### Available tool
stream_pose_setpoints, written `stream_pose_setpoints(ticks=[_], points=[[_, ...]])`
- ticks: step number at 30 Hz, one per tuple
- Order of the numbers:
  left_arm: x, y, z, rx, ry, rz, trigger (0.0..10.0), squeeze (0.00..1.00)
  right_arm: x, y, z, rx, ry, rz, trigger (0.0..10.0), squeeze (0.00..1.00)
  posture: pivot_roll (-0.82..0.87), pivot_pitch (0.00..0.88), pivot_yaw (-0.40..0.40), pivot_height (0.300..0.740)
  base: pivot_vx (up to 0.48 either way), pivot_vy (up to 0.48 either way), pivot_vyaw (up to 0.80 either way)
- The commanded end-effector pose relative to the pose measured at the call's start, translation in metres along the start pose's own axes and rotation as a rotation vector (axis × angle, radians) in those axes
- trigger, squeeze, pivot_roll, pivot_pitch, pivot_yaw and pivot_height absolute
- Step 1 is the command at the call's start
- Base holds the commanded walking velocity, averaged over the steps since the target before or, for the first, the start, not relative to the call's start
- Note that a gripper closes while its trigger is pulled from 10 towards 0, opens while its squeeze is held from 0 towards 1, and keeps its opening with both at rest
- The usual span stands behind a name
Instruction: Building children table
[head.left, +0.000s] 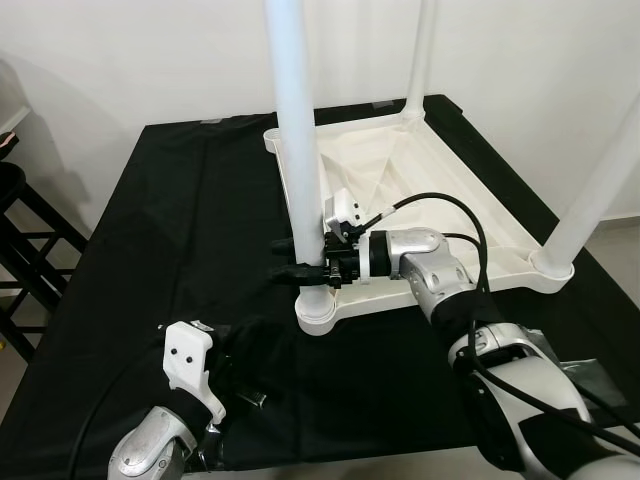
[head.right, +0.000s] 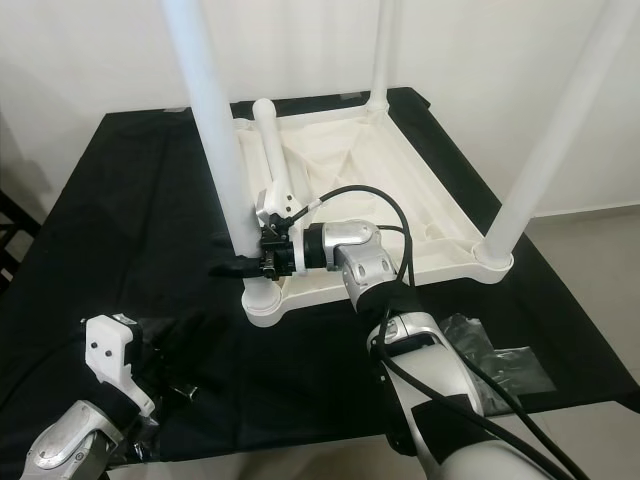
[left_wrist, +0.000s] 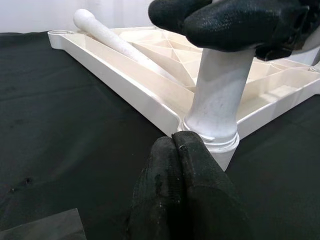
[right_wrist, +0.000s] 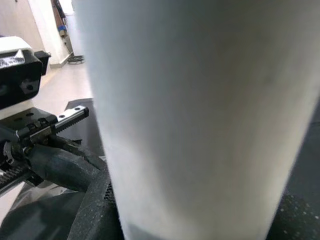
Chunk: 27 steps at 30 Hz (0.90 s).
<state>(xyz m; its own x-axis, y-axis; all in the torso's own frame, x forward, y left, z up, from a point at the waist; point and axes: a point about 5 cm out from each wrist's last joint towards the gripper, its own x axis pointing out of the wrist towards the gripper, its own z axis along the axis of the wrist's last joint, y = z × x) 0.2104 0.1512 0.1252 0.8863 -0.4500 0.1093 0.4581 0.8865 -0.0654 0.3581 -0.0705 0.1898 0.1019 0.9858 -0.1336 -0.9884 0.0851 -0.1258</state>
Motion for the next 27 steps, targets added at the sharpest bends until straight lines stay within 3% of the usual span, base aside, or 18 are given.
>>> stream_pose_setpoints(ticks=[1,2,3,4,5,6,7,8,9,10,12,16,17,18,19,25,26,27], points=[[-0.002,-0.001,-0.003,-0.007,0.009,0.004,10.0,0.0,-0.003,0.01,-0.029,0.061,0.099,-0.014,0.0,0.0,0.04,0.086,0.014,0.74,0.0,0.0,0.0],[-0.003,-0.001,-0.003,-0.008,0.009,0.004,10.0,0.0,-0.002,0.014,-0.037,0.085,0.111,-0.07,0.0,0.0,0.03,0.092,0.004,0.74,0.0,0.0,0.0],[-0.004,-0.001,-0.002,-0.007,0.008,0.005,10.0,0.0,0.006,0.017,-0.048,0.097,0.103,-0.304,0.0,0.0,0.03,0.102,0.004,0.74,0.0,0.0,0.0],[-0.005,-0.001,-0.002,-0.007,0.007,0.007,10.0,0.0,0.011,0.022,-0.056,0.169,0.021,-0.689,0.0,0.0,0.03,0.106,0.007,0.74,0.0,0.0,0.0],[-0.005,-0.001,-0.002,-0.007,0.007,0.007,10.0,0.0,0.011,0.022,-0.056,0.169,0.021,-0.689,0.0,0.0,0.03,0.106,0.007,0.74,0.0,0.0,0.0],[-0.006,0.0,-0.001,-0.008,0.005,0.009,10.0,0.0,0.019,0.06,-0.077,0.309,0.01,-0.807,0.0,0.0,0.02,0.113,0.016,0.74,0.0,0.0,0.0],[-0.006,0.001,0.0,-0.008,0.004,0.011,10.0,0.0,0.021,0.088,-0.086,0.406,-0.001,-0.86,0.0,0.0,0.02,0.113,0.016,0.74,0.0,0.0,0.0],[-0.006,0.002,-0.001,-0.009,0.006,0.01,10.0,0.0,0.029,0.091,-0.065,0.264,-0.064,-0.759,0.0,0.0,-0.01,0.107,0.036,0.74,0.0,0.0,0.0],[-0.006,0.003,-0.002,-0.011,0.01,0.006,10.0,0.0,0.033,0.084,-0.053,0.185,-0.085,-0.692,0.0,0.0,-0.03,0.094,0.04,0.74,0.0,0.0,0.0],[-0.006,0.003,-0.002,-0.016,0.009,0.005,10.0,0.0,0.03,0.071,-0.049,0.175,-0.082,-0.696,0.0,0.0,-0.02,0.094,0.037,0.74,0.0,0.0,0.0],[-0.006,0.003,-0.002,-0.019,0.009,0.005,10.0,0.0,0.028,0.062,-0.048,0.188,-0.078,-0.708,0.0,0.0,-0.02,0.094,0.037,0.74,0.0,0.0,0.0],[-0.005,0.002,-0.002,-0.016,0.014,-0.016,10.0,0.0,0.027,0.066,-0.066,0.224,-0.017,-0.714,0.0,0.0,0.01,0.1,0.014,0.74,0.0,0.0,0.0],[-0.005,0.003,-0.002,-0.012,0.012,-0.003,10.0,0.0,0.027,0.067,-0.068,0.214,-0.004,-0.712,7.8,0.0,0.01,0.102,0.025,0.74,0.0,0.0,0.0],[-0.006,0.003,-0.002,-0.009,0.009,0.008,10.0,0.0,0.027,0.069,-0.066,0.223,0.004,-0.696,10.0,0.15,0.01,0.102,0.025,0.74,0.0,0.0,0.0],[-0.006,0.003,-0.001,-0.007,0.007,0.015,10.0,0.0,0.027,0.069,-0.062,0.235,0.0,-0.662,10.0,1.0,0.02,0.1,0.02,0.74,0.0,0.0,0.0],[-0.003,0.004,-0.001,-0.009,0.006,0.012,10.0,0.0,0.026,0.055,-0.031,0.237,-0.098,-0.494,10.0,1.0,0.01,0.09,0.024,0.74,0.0,0.0,0.0],[-0.002,0.004,-0.002,-0.011,0.005,0.008,10.0,0.0,0.02,0.038,-0.014,0.185,-0.134,-0.351,10.0,0.96,0.01,0.083,0.022,0.74,0.0,0.0,0.0],[-0.001,0.004,-0.002,-0.012,0.005,0.007,10.0,0.0,0.016,0.031,-0.008,0.162,-0.139,-0.302,10.0,0.96,0.01,0.083,0.022,0.74,0.0,0.0,0.0]])
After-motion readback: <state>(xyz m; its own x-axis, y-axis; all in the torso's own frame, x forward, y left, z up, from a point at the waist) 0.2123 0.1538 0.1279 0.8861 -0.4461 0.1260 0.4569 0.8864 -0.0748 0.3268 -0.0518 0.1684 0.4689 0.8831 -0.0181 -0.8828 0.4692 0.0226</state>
